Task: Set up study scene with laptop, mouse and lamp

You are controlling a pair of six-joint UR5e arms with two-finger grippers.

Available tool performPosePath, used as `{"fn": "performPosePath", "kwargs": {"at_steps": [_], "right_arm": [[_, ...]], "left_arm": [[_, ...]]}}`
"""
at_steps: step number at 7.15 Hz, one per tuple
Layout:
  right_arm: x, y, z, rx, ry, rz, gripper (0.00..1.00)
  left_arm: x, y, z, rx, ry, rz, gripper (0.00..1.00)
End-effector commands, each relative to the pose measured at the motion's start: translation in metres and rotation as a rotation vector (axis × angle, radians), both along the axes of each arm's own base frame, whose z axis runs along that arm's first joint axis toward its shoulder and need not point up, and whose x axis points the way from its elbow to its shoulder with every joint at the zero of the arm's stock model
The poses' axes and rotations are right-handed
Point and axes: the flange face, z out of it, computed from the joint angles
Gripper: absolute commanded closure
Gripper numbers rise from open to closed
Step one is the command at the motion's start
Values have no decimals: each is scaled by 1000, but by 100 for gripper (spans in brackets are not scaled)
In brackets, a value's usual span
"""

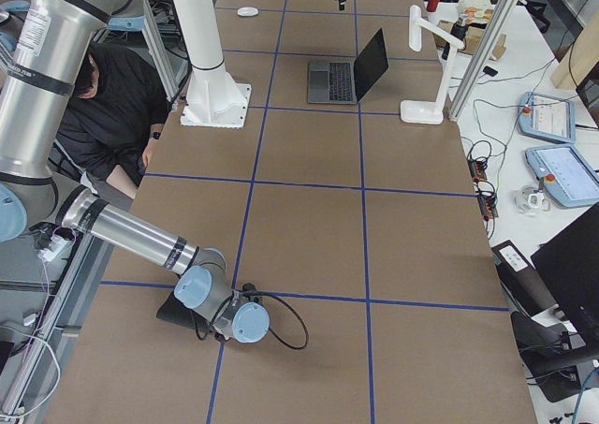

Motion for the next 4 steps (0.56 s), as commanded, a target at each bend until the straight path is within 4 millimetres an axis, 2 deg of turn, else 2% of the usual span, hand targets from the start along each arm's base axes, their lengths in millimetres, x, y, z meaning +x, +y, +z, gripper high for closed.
{"fn": "performPosePath", "kwargs": {"at_steps": [1,2,3,4], "right_arm": [[0,0,-2,5,-5,0,65],[-1,-2,-3,55,-38,-24,84],[-1,-2,-4,62,-42,-25,98],[-3,-9,-12,81,-47,-26,100]], "left_arm": [[0,0,0,0,-1,0,0],[0,0,2,-3,-2,0,0],[0,0,2,-3,-2,0,0],[0,0,1,-3,-1,1,0]]}}
